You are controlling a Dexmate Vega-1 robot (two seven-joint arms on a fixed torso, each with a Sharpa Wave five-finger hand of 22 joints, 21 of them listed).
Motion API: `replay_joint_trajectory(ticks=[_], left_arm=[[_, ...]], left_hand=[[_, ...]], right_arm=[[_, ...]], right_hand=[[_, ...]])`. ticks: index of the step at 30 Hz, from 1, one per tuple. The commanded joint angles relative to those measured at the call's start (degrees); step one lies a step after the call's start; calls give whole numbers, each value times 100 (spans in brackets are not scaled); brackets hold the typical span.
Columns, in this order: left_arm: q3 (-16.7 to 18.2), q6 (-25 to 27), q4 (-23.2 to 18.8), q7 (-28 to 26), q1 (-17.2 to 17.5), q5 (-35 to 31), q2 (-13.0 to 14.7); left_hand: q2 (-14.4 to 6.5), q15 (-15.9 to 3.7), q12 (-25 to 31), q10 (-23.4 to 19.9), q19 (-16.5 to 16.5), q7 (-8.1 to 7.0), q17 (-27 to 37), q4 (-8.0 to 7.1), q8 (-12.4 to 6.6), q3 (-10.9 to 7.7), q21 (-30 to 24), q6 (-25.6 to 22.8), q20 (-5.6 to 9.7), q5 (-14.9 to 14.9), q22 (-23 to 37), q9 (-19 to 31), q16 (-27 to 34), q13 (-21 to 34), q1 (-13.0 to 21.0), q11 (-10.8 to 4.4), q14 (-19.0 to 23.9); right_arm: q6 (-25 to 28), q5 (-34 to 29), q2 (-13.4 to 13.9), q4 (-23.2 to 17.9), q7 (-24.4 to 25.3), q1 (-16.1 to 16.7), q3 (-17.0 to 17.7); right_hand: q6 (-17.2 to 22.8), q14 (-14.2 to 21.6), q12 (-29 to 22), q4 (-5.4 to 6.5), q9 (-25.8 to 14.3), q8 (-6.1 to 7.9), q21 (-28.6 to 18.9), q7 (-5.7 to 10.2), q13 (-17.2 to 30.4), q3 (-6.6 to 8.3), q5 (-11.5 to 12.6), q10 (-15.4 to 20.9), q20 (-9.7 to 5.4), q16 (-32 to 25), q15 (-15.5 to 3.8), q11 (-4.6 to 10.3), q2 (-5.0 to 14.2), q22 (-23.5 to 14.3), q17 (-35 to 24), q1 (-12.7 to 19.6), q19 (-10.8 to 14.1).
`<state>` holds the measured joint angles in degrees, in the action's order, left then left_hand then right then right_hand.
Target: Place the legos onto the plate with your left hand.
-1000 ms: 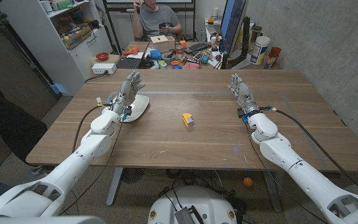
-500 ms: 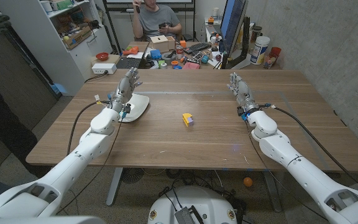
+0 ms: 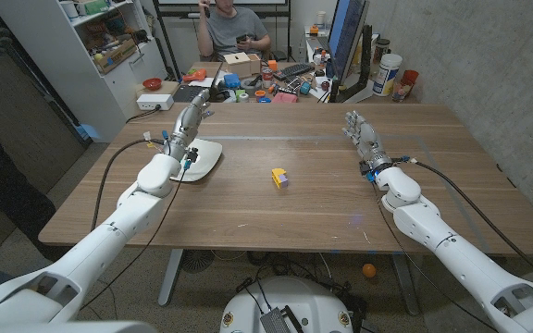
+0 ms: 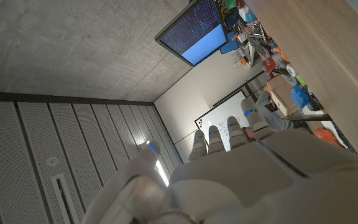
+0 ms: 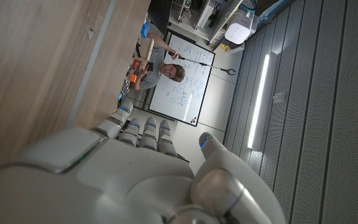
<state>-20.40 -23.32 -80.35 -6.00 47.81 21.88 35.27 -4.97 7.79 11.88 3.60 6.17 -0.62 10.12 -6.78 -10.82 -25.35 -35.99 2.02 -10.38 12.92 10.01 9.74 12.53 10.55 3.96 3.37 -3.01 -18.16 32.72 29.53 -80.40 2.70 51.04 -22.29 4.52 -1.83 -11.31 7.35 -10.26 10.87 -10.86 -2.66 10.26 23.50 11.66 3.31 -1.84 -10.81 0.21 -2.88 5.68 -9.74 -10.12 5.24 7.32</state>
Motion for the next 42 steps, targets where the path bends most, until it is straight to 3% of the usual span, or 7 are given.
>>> replay_joint_trajectory(ticks=[1, 12, 18, 22, 42], left_arm=[[13, 115, -577, -223, -11, -541, 244], [69, 294, -1085, -307, -24, -919, 435], [99, 486, -1374, -350, -59, -1162, 557], [112, 646, -1551, -294, -128, -1281, 663], [-60, 1016, -2287, 49, -583, -2021, 905]], left_hand=[[12, 14, 28, -36, -38, -31, 13, 100, -15, -21, 32, -25, -23, -13, 14, 30, -22, 11, 94, -4, 59], [113, -9, 1, 7, -72, -72, 10, 307, 2, -64, 93, 7, 26, -59, 13, 31, -60, 14, 290, -18, 81], [181, -8, -21, 58, -76, -115, 10, 432, 20, -80, 137, 61, -23, -89, 14, 32, -88, 16, 402, -35, 68], [258, -15, -43, 127, -133, -262, 12, 602, 31, -105, 174, 124, -5, -127, 19, 33, -114, 19, 557, -29, 59], [374, -22, -67, 241, -95, -377, 16, 832, 51, -120, 272, 248, 6, -174, 29, 35, -159, 23, 753, -66, -13]], right_arm=[[-65, 81, 153, -141, -99, 227, 72], [-138, 120, 213, -184, -156, 328, 118], [-190, 134, 235, -206, -178, 379, 142], [-223, 153, 250, -220, -200, 412, 163], [-487, 246, 258, -261, -265, 626, 273]], right_hand=[[43, 33, -47, -7, -28, 37, -50, 2, 33, 29, 37, 65, 4, -23, -14, 4, 113, -23, -18, 13, 51], [49, 36, -40, -12, -30, 35, -48, 4, 35, 30, 38, 74, 11, -18, -12, -4, 109, -23, -18, 15, 50], [49, 36, -35, -15, -30, 33, -47, 5, 36, 30, 38, 75, 14, -14, -12, 2, 107, -22, -18, 16, 48], [46, 37, -34, -16, -31, 31, -48, 0, 37, 30, 38, 83, 18, -13, -11, 2, 104, -22, -18, 16, 51], [63, 46, -10, -21, -34, 27, -44, 3, 41, 27, 39, 88, 24, -4, -14, -3, 94, -22, -22, 9, 45]])
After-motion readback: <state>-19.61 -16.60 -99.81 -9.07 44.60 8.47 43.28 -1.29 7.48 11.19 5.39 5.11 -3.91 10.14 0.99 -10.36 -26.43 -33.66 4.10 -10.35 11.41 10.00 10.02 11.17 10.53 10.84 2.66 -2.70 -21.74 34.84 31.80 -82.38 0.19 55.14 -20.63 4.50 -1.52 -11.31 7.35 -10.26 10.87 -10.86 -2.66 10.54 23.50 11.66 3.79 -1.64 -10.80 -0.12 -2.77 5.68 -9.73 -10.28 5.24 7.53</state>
